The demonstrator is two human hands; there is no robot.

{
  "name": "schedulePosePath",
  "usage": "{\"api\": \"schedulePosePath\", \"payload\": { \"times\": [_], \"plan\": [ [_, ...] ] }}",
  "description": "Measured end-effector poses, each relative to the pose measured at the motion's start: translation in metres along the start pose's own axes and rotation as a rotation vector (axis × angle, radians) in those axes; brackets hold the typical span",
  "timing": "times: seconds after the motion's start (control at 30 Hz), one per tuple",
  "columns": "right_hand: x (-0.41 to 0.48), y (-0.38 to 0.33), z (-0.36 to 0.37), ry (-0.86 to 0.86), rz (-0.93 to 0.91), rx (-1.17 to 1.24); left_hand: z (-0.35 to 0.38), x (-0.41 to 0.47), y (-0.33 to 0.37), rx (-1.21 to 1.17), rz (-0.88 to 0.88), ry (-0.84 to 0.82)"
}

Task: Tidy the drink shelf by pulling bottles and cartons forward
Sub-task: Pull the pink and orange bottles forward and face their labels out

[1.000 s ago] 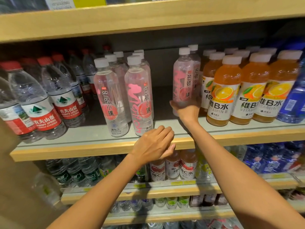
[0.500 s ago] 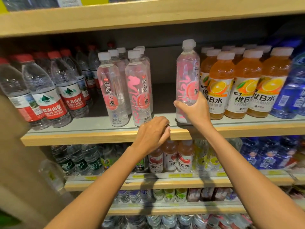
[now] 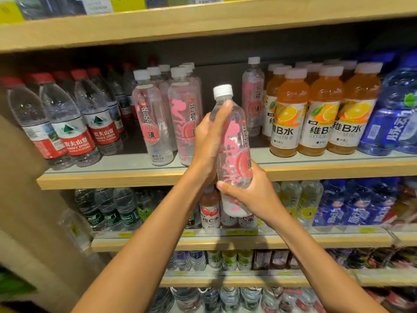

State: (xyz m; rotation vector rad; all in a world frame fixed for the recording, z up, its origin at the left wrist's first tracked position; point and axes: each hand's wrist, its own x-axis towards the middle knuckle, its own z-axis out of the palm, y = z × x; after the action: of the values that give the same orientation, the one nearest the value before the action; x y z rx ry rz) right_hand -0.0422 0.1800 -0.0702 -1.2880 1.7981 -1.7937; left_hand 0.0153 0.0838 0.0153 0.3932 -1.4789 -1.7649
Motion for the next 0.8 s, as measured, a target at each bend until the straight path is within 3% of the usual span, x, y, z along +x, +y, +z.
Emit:
{"api": "schedulePosePath", "payload": {
  "times": [0.17,0.27,0.4,0.5,0.57,0.7,0.8],
  "plan": [
    [-0.010,0.000,0.005,-0.039,-0.002,0.050,-0.001,-0.004,0.003,0.018,0.051,0.059],
    [-0.011,-0.002,0.005,-0.127,0.022,0.202,-0.004,-0.003,0.008,-0.051,0.019,0.044],
    [-0.008,-0.005,-0.003,-0.450,0.262,0.618,-0.011,0.002,0.020,-0.365,-0.117,-0.272],
    [-0.007,-0.004,0.000,-0.754,0.260,0.847,-0.012,0.008,0.021,-0.522,-0.206,-0.449],
    [-0.006,-0.005,0.008,-0.845,0.263,0.950,-0.014,0.012,0.017,-0.619,-0.238,-0.514],
    [-0.004,-0.004,0.018,-0.768,0.343,0.996,-0.018,0.015,0.005,-0.726,-0.291,-0.529],
    [-0.004,-0.003,0.016,-0.620,0.280,0.829,-0.027,0.019,0.004,-0.672,-0.326,-0.503]
  ]
}}
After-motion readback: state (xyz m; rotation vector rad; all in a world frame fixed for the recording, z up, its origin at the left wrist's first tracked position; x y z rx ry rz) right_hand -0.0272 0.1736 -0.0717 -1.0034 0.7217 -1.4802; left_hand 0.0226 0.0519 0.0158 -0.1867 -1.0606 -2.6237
